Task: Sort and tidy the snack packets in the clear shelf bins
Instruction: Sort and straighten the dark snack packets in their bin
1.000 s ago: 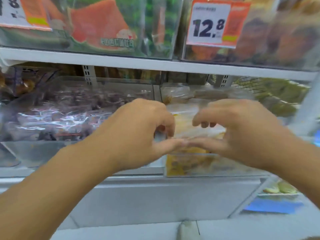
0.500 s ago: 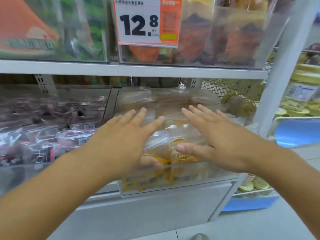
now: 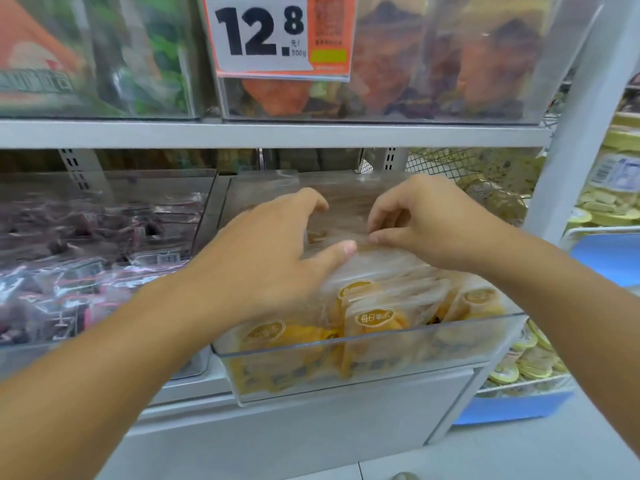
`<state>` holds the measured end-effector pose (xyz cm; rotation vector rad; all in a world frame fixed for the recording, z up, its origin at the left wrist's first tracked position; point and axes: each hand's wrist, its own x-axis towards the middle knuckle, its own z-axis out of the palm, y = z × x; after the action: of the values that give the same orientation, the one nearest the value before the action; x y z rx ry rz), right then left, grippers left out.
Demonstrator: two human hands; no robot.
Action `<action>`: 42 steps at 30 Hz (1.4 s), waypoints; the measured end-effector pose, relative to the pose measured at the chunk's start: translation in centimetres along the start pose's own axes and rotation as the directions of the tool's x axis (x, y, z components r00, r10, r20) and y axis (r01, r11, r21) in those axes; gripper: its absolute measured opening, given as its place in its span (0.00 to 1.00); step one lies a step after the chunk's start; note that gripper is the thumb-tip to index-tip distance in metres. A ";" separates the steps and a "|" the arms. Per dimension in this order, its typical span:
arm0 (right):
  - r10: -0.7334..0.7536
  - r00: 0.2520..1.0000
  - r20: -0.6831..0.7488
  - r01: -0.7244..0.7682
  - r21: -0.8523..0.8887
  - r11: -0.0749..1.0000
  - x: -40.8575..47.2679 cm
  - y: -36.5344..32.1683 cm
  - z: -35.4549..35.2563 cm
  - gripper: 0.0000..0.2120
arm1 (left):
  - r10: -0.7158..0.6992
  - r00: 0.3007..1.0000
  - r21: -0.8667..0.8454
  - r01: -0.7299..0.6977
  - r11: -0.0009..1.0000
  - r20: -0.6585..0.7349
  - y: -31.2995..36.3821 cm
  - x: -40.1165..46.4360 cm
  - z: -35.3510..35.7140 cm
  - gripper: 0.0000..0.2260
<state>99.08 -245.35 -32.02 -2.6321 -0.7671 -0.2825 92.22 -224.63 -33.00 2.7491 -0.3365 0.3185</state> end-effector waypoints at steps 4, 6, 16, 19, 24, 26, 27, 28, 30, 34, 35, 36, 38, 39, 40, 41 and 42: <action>-0.103 0.991 0.085 0.101 0.025 0.995 1.4 -0.6 0.3 0.02 | 0.019 0.999 0.090 -0.022 0.996 0.034 -0.6 0.3 0.8 0.26; -0.104 0.976 0.194 0.105 0.008 0.994 2.2 -1.1 0.7 0.02 | 0.038 0.992 0.110 -0.051 0.993 0.121 -1.2 0.0 0.9 0.35; -0.102 0.979 0.177 0.167 -0.408 0.897 3.3 -2.3 0.9 0.15 | 0.260 0.965 0.062 -0.262 0.963 0.032 -4.6 -2.3 -1.4 0.23; -0.173 0.972 0.157 0.231 -0.538 0.810 3.4 -3.2 2.2 0.11 | 0.240 0.964 0.069 -0.249 0.966 0.118 -5.0 -2.6 -1.1 0.25; -0.058 0.975 0.213 0.136 -0.373 0.918 3.5 -2.8 2.3 0.11 | 0.153 0.920 0.259 -0.256 0.931 0.360 -3.9 -3.5 -1.6 0.23; -0.084 0.989 0.124 0.116 -0.274 0.955 2.6 -2.9 1.2 0.11 | 0.096 0.916 0.310 -0.229 0.923 0.390 -3.6 -3.6 -1.6 0.20; -0.125 0.992 0.031 0.129 -0.208 0.970 1.9 -3.1 0.6 0.12 | 0.094 0.921 0.308 -0.221 0.925 0.378 -3.6 -3.5 -1.5 0.16; -0.152 0.988 -0.039 0.147 -0.117 0.982 1.0 -3.5 -0.1 0.13 | 0.093 0.925 0.307 -0.215 0.927 0.368 -3.5 -3.4 -1.4 0.14; -0.185 0.983 0.007 0.184 0.070 0.980 -1.1 -4.7 -1.0 0.14 | 0.072 0.925 0.327 -0.204 0.923 0.374 -3.3 -2.9 -1.5 0.10; -0.235 0.941 0.243 0.214 0.107 0.971 -2.2 -5.8 0.7 0.14 | 0.069 0.908 0.409 -0.252 0.877 0.412 -2.8 -1.7 -2.2 0.07; -0.227 0.944 0.240 0.200 0.132 0.971 -2.0 -5.6 0.9 0.12 | 0.069 0.903 0.420 -0.264 0.868 0.424 -2.7 -1.5 -2.3 0.07; -0.220 0.948 0.229 0.184 0.171 0.968 -2.0 -5.4 0.7 0.12 | 0.061 0.897 0.427 -0.267 0.864 0.438 -2.5 -1.4 -2.4 0.08; -0.197 0.956 0.216 0.153 0.202 0.967 -2.4 -4.5 -0.3 0.17 | 0.056 0.882 0.445 -0.289 0.847 0.467 -2.5 -1.2 -2.2 0.08; -0.178 0.957 0.228 0.141 0.171 0.975 -2.8 -3.8 -0.9 0.20 | 0.048 0.873 0.449 -0.296 0.843 0.484 -2.6 -1.4 -2.2 0.09; -0.160 0.956 0.248 0.134 0.120 0.984 -3.1 -3.2 -1.5 0.22 | 0.026 0.864 0.435 -0.280 0.856 0.503 -2.5 -1.7 -2.4 0.12; -0.140 0.954 0.266 0.125 0.074 0.989 -3.4 -2.7 -1.7 0.23 | 0.005 0.857 0.401 -0.246 0.883 0.515 -2.4 -2.0 -2.6 0.18; -0.117 0.958 0.263 0.109 0.045 0.993 -3.6 -2.3 -1.6 0.21 | 0.004 0.865 0.345 -0.204 0.916 0.501 -1.9 -2.4 -2.9 0.23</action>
<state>94.69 -245.93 -30.90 -2.6330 -1.0018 0.0540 89.97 -221.38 -31.53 3.1868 -0.6154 -0.3491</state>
